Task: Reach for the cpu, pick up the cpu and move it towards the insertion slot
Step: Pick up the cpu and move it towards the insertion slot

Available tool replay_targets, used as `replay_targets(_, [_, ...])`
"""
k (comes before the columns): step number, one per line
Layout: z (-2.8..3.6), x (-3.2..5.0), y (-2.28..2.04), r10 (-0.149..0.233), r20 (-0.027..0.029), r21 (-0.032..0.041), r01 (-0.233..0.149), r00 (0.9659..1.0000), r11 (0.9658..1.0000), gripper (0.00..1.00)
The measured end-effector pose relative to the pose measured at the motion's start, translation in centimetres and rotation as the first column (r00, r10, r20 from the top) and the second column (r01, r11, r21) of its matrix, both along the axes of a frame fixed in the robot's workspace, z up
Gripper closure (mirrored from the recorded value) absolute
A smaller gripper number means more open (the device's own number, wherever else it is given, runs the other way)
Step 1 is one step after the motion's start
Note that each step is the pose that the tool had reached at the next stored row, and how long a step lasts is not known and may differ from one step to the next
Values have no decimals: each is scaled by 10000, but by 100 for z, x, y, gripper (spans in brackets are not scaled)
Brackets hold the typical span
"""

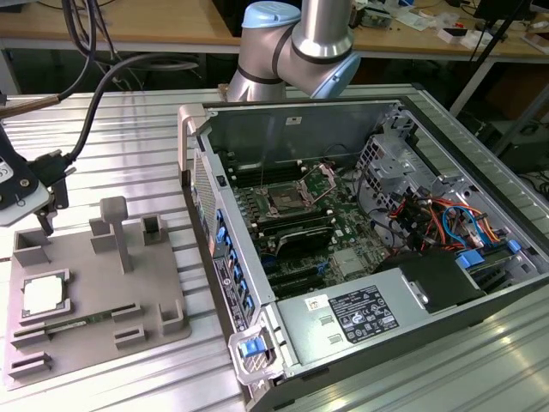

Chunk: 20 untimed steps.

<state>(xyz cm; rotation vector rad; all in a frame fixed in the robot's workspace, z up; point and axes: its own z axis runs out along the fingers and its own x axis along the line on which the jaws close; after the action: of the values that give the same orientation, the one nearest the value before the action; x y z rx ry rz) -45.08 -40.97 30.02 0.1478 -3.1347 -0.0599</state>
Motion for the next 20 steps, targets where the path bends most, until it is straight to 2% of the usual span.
replay_targets(20, [-65,0,0,0,2,2,0,10000,10000,28])
